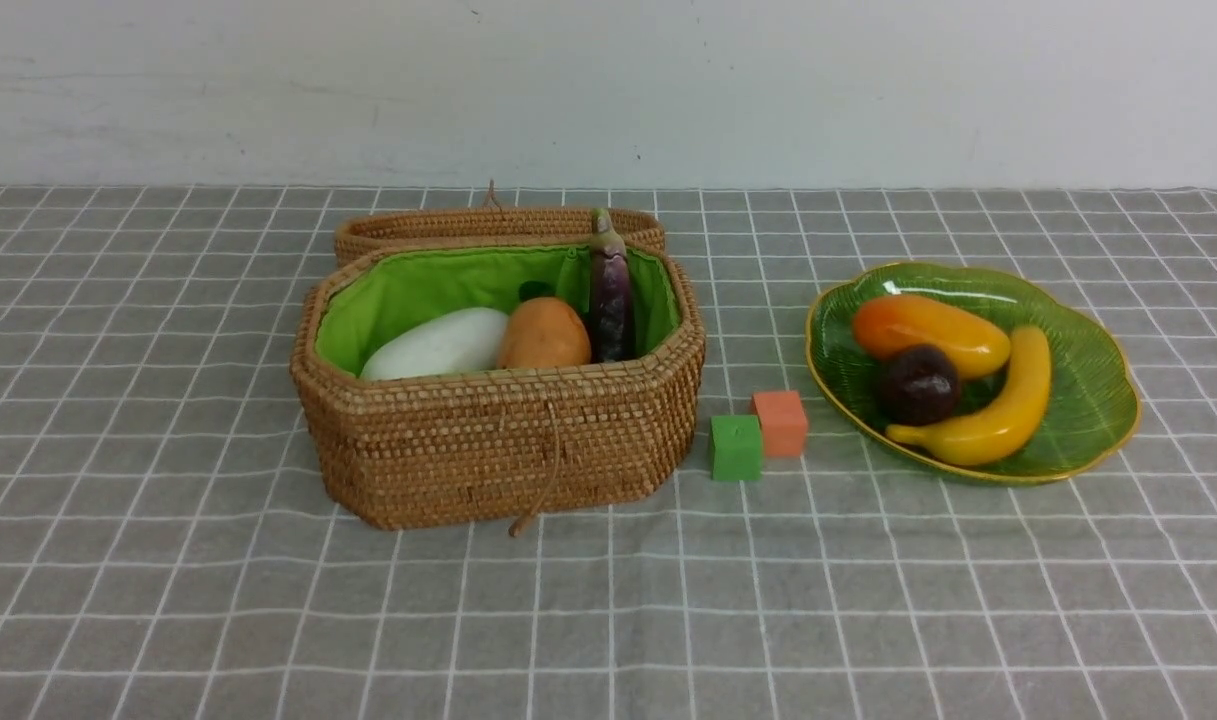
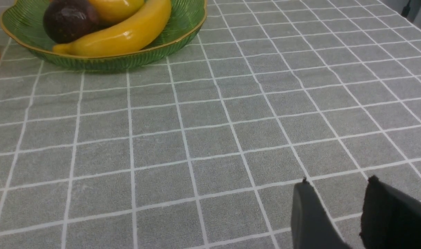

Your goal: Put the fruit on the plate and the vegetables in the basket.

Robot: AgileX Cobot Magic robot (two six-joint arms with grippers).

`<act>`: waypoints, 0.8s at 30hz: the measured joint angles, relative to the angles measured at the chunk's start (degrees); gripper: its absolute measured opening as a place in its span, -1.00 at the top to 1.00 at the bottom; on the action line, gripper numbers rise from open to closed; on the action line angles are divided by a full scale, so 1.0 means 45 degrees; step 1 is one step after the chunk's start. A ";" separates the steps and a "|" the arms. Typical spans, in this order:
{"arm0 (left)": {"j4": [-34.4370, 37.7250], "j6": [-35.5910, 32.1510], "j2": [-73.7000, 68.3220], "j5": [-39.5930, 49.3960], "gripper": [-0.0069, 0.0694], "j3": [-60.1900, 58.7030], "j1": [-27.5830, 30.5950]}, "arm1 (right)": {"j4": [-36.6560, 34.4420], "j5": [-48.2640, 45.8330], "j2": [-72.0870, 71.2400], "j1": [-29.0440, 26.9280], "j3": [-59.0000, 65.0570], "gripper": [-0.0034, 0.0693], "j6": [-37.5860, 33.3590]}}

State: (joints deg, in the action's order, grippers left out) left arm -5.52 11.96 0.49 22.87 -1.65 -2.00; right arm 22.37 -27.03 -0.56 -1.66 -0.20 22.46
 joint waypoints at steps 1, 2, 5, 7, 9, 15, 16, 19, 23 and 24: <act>0.0000 0.0000 0.0000 0.0000 0.82 0.0000 0.0000 | 0.0000 0.0000 0.0000 0.0000 0.0000 0.25 0.0000; 0.0000 0.0000 0.0000 -0.0011 0.82 0.0000 0.0000 | 0.0000 0.0000 0.0000 0.0000 0.0000 0.25 0.0000; 0.0000 0.0000 0.0000 -0.0025 0.82 0.0000 0.0000 | 0.0000 0.0000 0.0000 0.0000 0.0000 0.25 0.0000; 0.0000 0.0000 0.0000 -0.0025 0.81 0.0000 0.0000 | 0.0000 0.0000 0.0000 0.0000 0.0000 0.25 0.0000; 0.0000 0.0000 0.0000 -0.0025 0.81 0.0000 0.0000 | 0.0000 0.0000 0.0000 0.0000 0.0000 0.25 0.0000; 0.0000 0.0000 0.0000 -0.0025 0.79 0.0000 0.0000 | 0.0000 0.0000 0.0000 0.0000 0.0000 0.25 0.0000; 0.0000 0.0000 0.0000 -0.0025 0.79 0.0000 0.0000 | 0.0000 0.0000 0.0000 0.0000 0.0000 0.25 0.0000; 0.0000 0.0000 0.0000 -0.0025 0.78 0.0000 0.0000 | 0.0000 0.0000 0.0000 0.0000 0.0000 0.25 0.0000; 0.0000 0.0000 0.0000 -0.0025 0.78 0.0000 0.0000 | 0.0000 0.0000 0.0000 0.0000 0.0000 0.25 0.0000; 0.0000 0.0000 0.0000 -0.0025 0.78 0.0000 0.0000 | 0.0000 0.0000 0.0000 0.0000 0.0000 0.25 0.0000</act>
State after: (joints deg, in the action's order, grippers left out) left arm -5.52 11.96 0.49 22.75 -1.65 -2.00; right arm 22.37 -27.03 -0.56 -1.66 -0.20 22.46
